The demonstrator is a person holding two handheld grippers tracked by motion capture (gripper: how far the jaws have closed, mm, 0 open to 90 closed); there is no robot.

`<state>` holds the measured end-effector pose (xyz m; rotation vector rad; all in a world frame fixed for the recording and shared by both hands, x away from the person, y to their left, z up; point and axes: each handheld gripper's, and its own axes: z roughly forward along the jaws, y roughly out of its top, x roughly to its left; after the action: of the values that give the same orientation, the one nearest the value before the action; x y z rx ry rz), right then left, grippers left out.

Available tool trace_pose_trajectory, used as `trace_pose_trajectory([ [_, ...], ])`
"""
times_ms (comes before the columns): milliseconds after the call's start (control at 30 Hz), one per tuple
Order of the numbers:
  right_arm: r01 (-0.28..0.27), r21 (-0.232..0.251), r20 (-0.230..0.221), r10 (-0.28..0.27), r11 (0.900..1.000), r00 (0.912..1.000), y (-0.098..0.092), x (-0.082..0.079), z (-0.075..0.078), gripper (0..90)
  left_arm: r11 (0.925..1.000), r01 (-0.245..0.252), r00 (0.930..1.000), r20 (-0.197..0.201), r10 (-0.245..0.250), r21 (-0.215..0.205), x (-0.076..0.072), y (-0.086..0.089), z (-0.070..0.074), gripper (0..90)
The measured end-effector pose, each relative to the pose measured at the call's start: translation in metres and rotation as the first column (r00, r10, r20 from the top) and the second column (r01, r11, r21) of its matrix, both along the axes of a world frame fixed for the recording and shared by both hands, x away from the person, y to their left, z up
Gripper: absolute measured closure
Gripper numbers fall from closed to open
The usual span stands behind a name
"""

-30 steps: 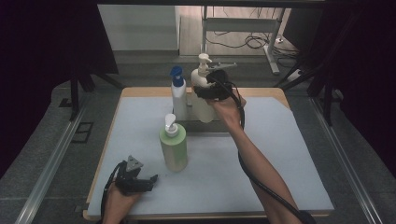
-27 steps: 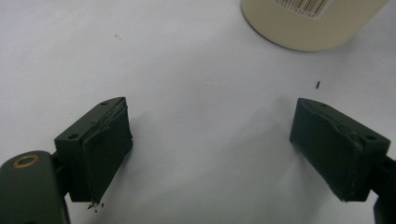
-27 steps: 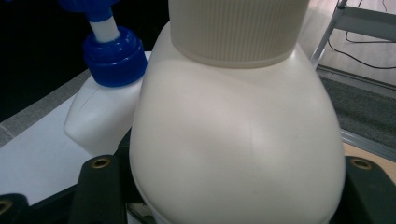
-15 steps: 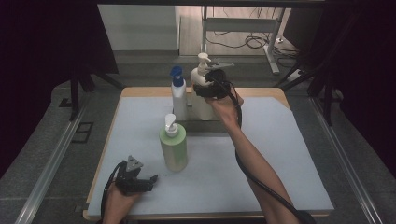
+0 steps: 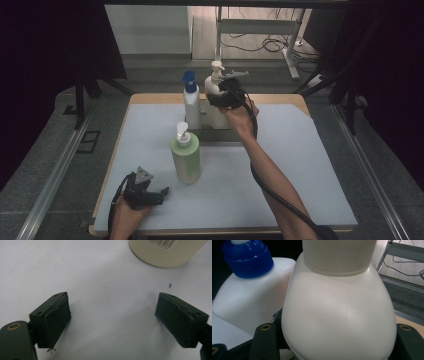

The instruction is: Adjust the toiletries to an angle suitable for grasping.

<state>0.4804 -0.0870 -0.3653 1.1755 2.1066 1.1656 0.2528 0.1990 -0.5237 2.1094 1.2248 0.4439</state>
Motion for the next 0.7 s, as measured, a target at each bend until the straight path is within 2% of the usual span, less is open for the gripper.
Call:
trace_pose_trajectory([
  [300,0.005,-0.002,-0.015,-0.005,1.000,0.9999,0.000,0.000,-0.017,37.0,1.0000,0.000,1.0000,0.000,0.000,0.000,0.000,0.000,0.000,12.2],
  [700,0.015,-0.012,-0.007,-0.015,1.000,0.9999,0.001,-0.003,-0.034,36.9,1.0000,0.000,1.0000,0.000,0.000,0.001,0.000,0.000,0.000,12.2],
])
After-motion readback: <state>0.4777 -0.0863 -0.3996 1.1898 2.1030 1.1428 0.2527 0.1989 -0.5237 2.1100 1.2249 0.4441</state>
